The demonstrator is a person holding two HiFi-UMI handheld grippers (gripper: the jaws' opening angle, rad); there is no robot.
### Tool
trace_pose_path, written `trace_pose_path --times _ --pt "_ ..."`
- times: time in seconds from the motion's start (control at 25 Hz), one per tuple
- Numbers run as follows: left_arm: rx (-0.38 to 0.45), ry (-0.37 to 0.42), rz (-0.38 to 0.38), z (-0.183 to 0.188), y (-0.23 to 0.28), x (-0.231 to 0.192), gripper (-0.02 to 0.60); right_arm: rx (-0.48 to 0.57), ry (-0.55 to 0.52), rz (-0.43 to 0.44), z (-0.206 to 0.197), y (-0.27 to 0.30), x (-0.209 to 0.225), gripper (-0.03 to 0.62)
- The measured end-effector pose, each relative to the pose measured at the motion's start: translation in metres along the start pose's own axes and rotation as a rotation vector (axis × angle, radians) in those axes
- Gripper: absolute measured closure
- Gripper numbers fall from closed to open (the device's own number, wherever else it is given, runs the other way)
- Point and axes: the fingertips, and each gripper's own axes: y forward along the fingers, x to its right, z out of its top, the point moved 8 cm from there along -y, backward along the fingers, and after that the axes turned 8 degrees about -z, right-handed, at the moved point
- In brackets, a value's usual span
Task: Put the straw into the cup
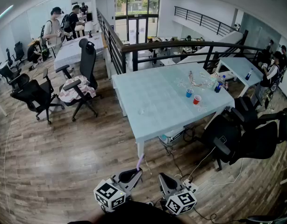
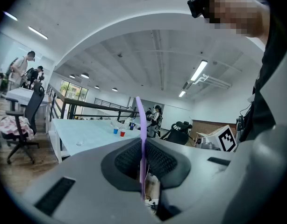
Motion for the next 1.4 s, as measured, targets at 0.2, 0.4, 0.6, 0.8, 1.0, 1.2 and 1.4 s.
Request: trace_pose_path --times 0.2,0.4,0.6,0.8,1.0,1.2,1.4 --pt "0.011 -0.037 0.026 0.001 -0.015 -0.019 0.545 -0.01 -0.009 0.02 0.004 0.019 -0.013 0.557" --pt "0.028 -0.024 0.03 0.007 -0.025 -0.033 0.545 -0.022 -0.028 0.032 0.005 0.036 -0.024 0.557" --pt "0.04 -0.023 0.021 0.016 -0.035 -0.053 0.545 0.013 -0.041 0.033 0.015 0.053 -0.038 0.556" --pt "0.053 -0.022 -0.006 0.018 -0.044 -0.073 0.545 0.016 -0.051 -0.012 0.015 0.069 -0.049 0.556" --pt "0.066 -0.034 -0.018 0.021 -0.064 -0.106 0.545 0.006 -0.056 -0.035 0.011 0.097 -0.071 0.556" --pt "0.059 -0.051 -0.04 0.01 -0.089 -0.135 0.545 -0.042 -0.056 -0.068 -0.005 0.118 -0.097 0.556" --pt "0.059 -0.094 -0.051 -0.001 -0.106 -0.162 0.545 -0.088 -0.064 -0.093 -0.017 0.132 -0.114 0.556"
